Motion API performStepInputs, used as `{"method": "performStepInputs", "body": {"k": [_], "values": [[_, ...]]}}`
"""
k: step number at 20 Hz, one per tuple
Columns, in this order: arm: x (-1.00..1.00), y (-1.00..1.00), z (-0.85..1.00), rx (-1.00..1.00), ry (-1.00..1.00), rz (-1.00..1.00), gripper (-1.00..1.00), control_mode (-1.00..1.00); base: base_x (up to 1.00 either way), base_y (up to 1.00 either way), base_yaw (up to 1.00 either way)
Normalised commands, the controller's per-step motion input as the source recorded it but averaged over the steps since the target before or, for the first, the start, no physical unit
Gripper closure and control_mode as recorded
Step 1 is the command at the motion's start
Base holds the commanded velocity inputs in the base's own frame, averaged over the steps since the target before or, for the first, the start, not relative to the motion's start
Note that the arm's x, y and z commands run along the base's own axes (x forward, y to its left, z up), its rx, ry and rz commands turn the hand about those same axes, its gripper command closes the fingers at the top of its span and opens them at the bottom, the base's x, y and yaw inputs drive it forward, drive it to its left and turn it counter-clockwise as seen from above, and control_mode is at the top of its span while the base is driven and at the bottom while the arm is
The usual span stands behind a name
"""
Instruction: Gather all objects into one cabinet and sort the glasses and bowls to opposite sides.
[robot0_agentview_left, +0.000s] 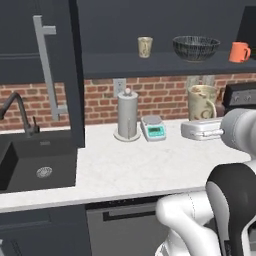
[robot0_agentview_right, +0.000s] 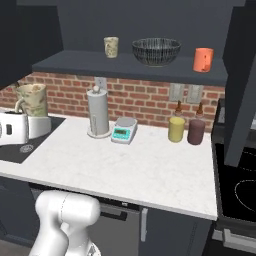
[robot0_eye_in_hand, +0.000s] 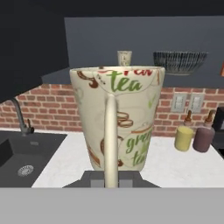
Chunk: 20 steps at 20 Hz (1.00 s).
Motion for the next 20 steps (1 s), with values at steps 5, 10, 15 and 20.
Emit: {"method": "performStepInputs", "body": {"k": [5, 10, 15, 20], "values": [[0.0, 0.0, 0.0, 0.0, 0.0, 0.0, 1.0, 1.0, 0.53, -0.04, -0.03], [0.0, 0.0, 0.0, 0.0, 0.0, 0.0, 1.0, 1.0, 0.53, 0.0, 0.0], [0.0, 0.0, 0.0, 0.0, 0.0, 0.0, 1.0, 1.0, 0.41, 0.0, 0.0], [0.0, 0.0, 0.0, 0.0, 0.0, 0.0, 1.0, 1.0, 0.22, 0.12, -0.03]]}}
